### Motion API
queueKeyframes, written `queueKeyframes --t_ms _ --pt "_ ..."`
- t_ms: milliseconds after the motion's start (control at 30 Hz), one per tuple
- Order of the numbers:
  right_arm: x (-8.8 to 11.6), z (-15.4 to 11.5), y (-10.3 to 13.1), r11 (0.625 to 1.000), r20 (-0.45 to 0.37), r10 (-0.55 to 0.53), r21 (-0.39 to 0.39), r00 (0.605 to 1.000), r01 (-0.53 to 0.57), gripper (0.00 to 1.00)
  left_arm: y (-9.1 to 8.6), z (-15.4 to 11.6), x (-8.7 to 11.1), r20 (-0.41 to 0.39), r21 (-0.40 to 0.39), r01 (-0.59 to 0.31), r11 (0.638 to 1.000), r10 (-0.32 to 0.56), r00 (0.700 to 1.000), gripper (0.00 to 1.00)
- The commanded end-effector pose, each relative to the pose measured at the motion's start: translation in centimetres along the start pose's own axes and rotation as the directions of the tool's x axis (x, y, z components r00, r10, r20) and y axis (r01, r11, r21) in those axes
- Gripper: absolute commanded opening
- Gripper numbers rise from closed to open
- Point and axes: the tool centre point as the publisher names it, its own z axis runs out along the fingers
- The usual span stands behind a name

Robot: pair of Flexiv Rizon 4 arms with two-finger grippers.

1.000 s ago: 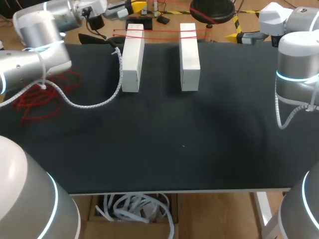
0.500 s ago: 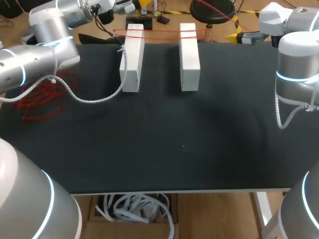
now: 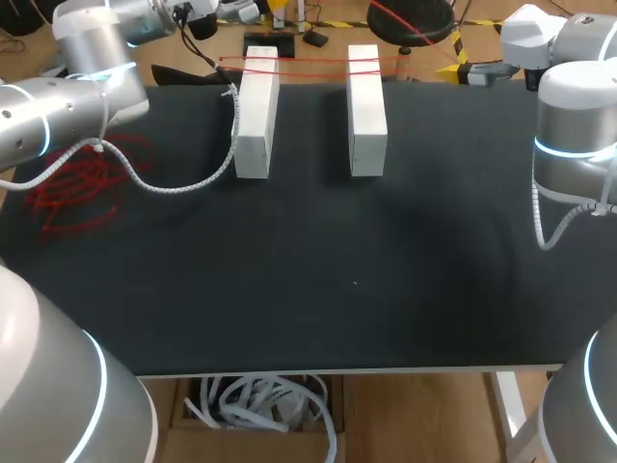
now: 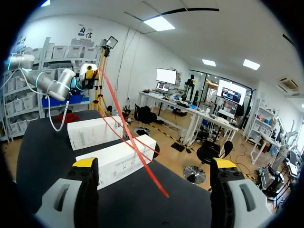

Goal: Grab the tape and strap the tape.

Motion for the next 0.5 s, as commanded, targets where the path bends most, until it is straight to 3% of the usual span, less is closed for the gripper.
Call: queueKeyframes --t_ms 33,500 --pt "-0.03 0.04 0.05 1.000 -0.001 0.000 0.003 1.000 0.000 1.00 -0.35 0.49 0.81 0.049 -0.006 -0.017 1.000 0.017 0.999 0.00" --pt "-0.03 0.04 0.05 1.000 -0.001 0.000 0.003 1.000 0.000 1.00 -0.15 1.39 1.36 0.029 0.011 0.003 1.000 -0.003 1.000 0.00"
